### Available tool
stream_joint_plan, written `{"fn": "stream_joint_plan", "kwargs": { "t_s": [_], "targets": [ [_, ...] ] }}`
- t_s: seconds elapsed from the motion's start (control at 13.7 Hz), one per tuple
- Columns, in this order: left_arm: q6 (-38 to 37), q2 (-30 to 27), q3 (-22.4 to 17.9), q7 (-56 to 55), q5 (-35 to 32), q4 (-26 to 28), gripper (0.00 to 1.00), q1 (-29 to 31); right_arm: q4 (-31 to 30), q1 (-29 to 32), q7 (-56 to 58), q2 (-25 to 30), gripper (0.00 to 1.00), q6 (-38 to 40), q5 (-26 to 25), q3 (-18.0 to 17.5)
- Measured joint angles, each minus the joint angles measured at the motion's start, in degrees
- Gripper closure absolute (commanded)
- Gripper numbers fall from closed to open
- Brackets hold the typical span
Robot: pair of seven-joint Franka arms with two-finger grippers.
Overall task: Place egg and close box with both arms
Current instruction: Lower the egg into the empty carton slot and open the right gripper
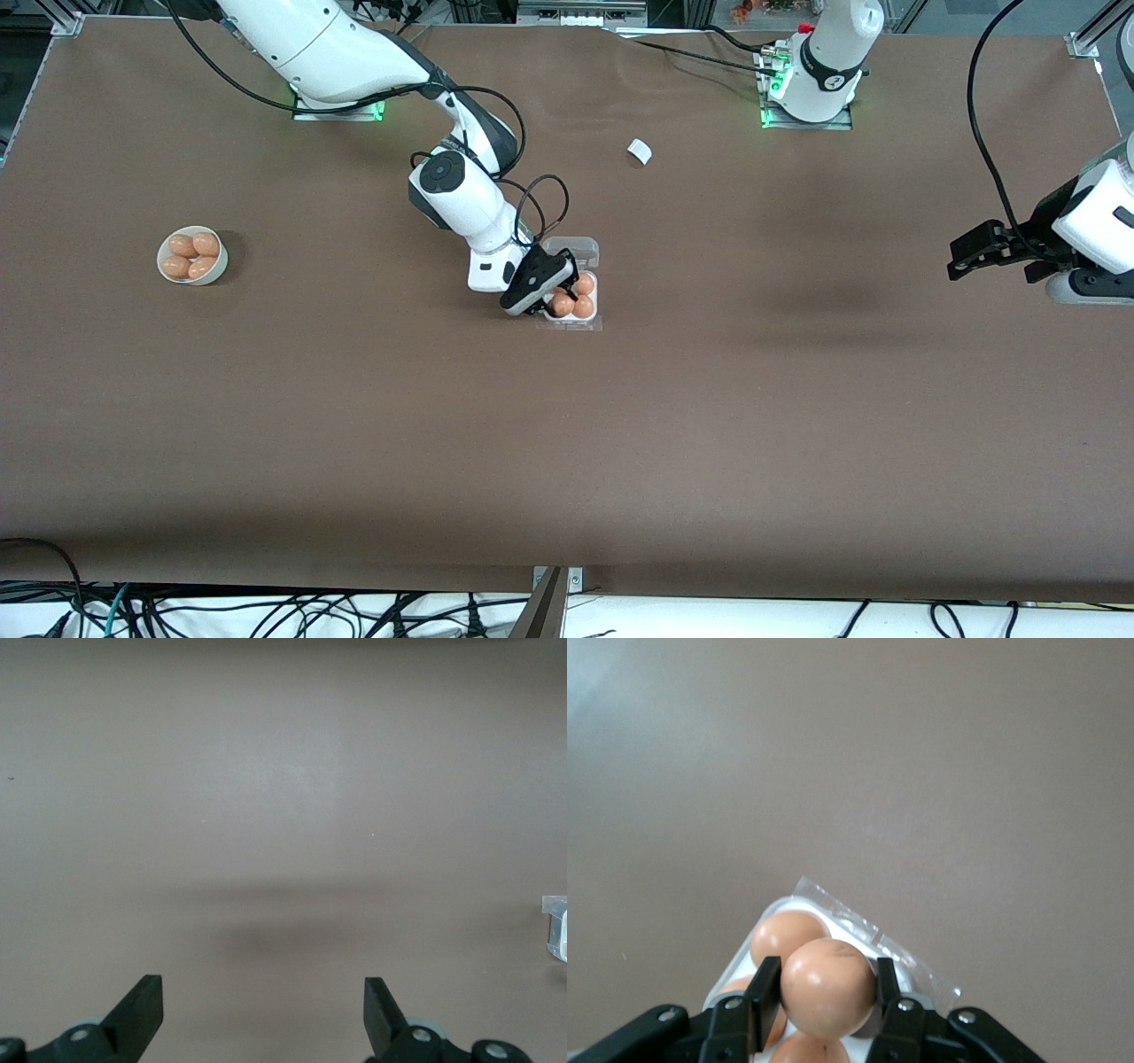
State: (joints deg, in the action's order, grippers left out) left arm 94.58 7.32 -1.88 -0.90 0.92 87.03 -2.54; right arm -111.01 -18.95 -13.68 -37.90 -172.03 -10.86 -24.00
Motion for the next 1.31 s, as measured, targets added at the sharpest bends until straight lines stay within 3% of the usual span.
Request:
{"fn": "stream_joint_plan", "kwargs": {
  "t_s": [0.51, 0.58, 0.66, 0.73, 0.8, 0.88, 1.31],
  "targets": [
    [0.0, 0.0, 0.0, 0.0, 0.0, 0.0, 0.00, 0.0, -0.5, -0.2, 0.0, 0.0, 0.94, -0.1, 0.0, 0.0],
    [0.0, 0.0, 0.0, 0.0, 0.0, 0.0, 0.00, 0.0, -0.5, -0.2, 0.0, 0.1, 0.80, -0.2, 0.0, 0.0],
    [0.0, 0.0, 0.0, 0.0, 0.0, 0.0, 0.00, 0.0, -0.4, -0.2, 0.0, 0.1, 0.56, -0.2, 0.0, 0.1],
    [0.0, 0.0, 0.0, 0.0, 0.0, 0.0, 0.00, 0.0, -0.4, -0.1, 0.0, 0.1, 0.23, -0.2, 0.0, 0.2],
    [0.0, 0.0, 0.0, 0.0, 0.0, 0.0, 0.00, 0.0, -0.4, -0.1, -0.1, 0.1, 0.20, -0.2, 0.1, 0.3],
    [0.0, 0.0, 0.0, 0.0, 0.0, 0.0, 0.00, 0.0, -0.4, -0.1, -0.3, 0.1, 0.00, -0.2, 0.2, 0.4],
    [0.0, 0.0, 0.0, 0.0, 0.0, 0.0, 0.00, 0.0, -0.2, 0.0, -0.5, 0.1, 0.00, -0.6, 0.2, 0.4]
  ]
}}
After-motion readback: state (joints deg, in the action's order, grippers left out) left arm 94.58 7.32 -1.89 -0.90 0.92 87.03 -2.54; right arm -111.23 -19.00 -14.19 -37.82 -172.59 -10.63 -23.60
